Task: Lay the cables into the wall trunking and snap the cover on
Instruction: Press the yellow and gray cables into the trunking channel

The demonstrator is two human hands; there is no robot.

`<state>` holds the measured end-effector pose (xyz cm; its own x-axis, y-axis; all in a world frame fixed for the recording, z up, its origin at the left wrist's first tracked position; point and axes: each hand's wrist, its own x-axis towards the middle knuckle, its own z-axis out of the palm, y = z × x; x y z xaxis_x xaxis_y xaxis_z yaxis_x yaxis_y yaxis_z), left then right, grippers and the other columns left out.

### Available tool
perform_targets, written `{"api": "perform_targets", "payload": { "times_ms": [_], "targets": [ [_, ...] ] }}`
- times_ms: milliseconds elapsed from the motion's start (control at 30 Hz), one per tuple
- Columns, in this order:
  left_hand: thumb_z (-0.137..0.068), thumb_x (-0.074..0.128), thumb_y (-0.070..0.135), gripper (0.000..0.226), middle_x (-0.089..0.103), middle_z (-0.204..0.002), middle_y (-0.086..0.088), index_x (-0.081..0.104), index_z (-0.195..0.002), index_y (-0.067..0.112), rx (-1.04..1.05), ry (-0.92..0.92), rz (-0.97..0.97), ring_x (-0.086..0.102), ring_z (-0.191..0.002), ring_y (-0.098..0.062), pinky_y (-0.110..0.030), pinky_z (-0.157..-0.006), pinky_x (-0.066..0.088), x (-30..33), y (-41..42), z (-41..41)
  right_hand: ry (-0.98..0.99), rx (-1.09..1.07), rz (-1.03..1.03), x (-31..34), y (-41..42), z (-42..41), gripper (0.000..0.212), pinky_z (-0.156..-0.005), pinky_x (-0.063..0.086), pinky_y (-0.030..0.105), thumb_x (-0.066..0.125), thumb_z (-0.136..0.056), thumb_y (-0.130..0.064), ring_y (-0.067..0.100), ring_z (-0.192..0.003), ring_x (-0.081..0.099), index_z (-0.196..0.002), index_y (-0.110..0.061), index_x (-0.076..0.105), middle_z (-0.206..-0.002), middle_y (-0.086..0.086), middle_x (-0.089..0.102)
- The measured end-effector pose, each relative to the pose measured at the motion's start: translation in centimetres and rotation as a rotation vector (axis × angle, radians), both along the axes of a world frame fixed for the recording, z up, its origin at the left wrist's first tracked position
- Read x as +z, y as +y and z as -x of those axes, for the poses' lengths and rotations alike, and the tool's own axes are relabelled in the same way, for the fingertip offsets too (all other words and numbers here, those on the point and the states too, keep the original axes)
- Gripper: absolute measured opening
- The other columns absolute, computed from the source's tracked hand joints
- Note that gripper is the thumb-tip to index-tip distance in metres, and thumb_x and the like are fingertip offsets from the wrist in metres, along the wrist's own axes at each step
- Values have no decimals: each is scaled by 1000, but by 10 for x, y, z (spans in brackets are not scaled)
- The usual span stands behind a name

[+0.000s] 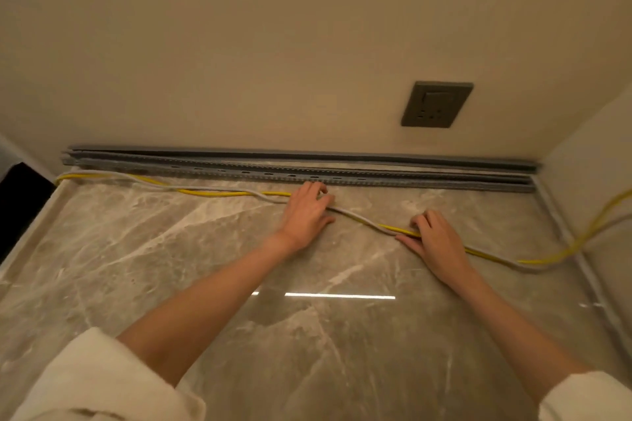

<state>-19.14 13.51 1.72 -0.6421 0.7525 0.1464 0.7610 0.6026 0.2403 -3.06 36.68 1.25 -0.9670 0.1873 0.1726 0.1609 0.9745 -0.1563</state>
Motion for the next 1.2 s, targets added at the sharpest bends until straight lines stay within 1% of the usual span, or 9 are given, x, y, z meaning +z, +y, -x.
{"api": "perform_targets", "payload": {
  "times_ms": [167,400,500,600,733,833,967,1067,1200],
  "targets": [
    [-87,59,33,32,54,-119,-9,60,-112,13,-60,-33,10,45,-112,-27,-39,-91,38,3,29,-13,-39,-84,-19,6,35,-30,30,-61,48,41,75,-78,-29,32,-74,56,-81,-4,59,-80,15,56],
    [-93,51,25,23,58,-112,-13,57,-107,8,-56,-40,52,48,-105,-29,-39,-86,38,2,46,-14,-185,-53,-102,10,71,-31,32,-75,46,42,55,-92,-36,34,-89,57,-95,-5,59,-94,17,60],
    [-95,45,23,18,59,-107,-14,53,-103,9,-72,-7,61,52,-100,-31,-37,-81,36,4,48,-14,-251,-19,12,22,83,-22,31,-79,49,40,46,-96,-36,33,-97,60,-108,-10,57,-106,15,64],
    [-95,45,20,15,64,-99,-16,51,-101,8,-41,-15,-4,60,-86,-35,-40,-70,41,14,51,-7,-122,5,179,39,100,-13,30,-87,50,40,54,-95,-21,34,-102,64,-120,-8,62,-113,18,68],
    [-91,53,16,19,66,-94,-17,63,-107,12,0,45,-133,64,-81,-38,-41,-61,49,39,60,15,181,-31,338,58,120,8,30,-64,36,15,62,-86,0,30,-72,60,-116,-3,65,-81,20,63],
    [-87,55,6,23,70,-90,-18,71,-103,11,23,48,-201,66,-78,-39,-41,-61,52,52,70,34,297,-23,359,64,128,25,28,-67,36,8,63,-85,3,21,-73,56,-112,-1,67,-83,17,63],
    [-85,55,0,26,71,-93,-19,72,-103,9,42,2,-205,66,-85,-39,-44,-69,54,52,83,50,141,6,249,57,147,40,24,-71,48,36,58,-92,-10,30,-79,60,-112,-4,68,-89,17,62],
    [-85,55,0,30,71,-97,-18,70,-109,11,13,-7,-169,66,-88,-36,-44,-73,54,41,94,49,-90,-24,156,52,165,43,29,-73,44,35,47,-96,-22,31,-90,56,-118,-9,61,-100,13,56],
    [-87,57,3,26,72,-94,-16,69,-109,10,-2,-4,-182,66,-83,-34,-41,-70,55,31,106,42,-192,61,-80,43,176,38,45,-70,44,34,56,-89,0,30,-91,54,-132,-13,50,-105,12,51]
  ]
}}
